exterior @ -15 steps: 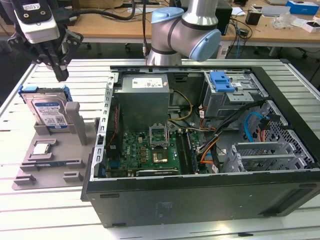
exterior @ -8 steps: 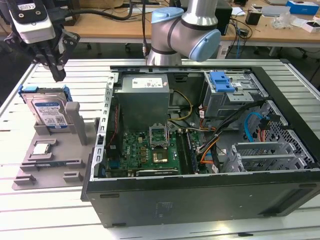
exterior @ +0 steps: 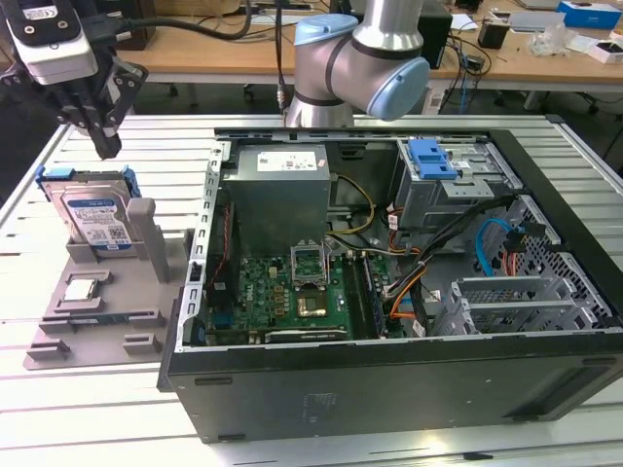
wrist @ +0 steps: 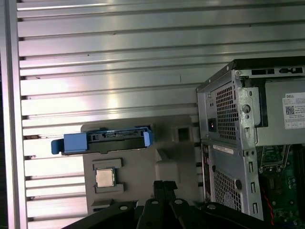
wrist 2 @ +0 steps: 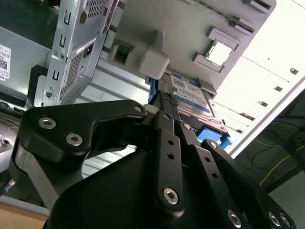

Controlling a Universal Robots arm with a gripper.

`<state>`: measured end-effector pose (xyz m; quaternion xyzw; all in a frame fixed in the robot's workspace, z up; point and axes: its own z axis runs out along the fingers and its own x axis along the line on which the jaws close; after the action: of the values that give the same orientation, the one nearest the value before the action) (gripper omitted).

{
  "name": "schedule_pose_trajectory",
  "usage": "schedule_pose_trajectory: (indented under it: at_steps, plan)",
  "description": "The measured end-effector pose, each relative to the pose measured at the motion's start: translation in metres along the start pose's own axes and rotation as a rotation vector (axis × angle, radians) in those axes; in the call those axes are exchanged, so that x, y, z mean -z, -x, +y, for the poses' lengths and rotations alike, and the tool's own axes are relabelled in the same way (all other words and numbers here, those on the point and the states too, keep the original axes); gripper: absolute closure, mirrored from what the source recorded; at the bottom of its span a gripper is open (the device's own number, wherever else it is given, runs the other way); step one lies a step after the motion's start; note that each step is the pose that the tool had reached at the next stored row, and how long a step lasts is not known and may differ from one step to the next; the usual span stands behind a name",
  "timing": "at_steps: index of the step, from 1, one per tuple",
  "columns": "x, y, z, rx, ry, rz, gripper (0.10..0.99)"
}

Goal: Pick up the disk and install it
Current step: 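Reach for the disk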

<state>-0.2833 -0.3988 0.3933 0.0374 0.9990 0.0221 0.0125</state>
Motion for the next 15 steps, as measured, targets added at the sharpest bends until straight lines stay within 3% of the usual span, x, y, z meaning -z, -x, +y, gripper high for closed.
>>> schedule_pose_trajectory:
  at_steps: [15]
  plan:
    - [0.0006, -0.0212, -0.0016, 0.000, 0.000, 0.0000, 0.980]
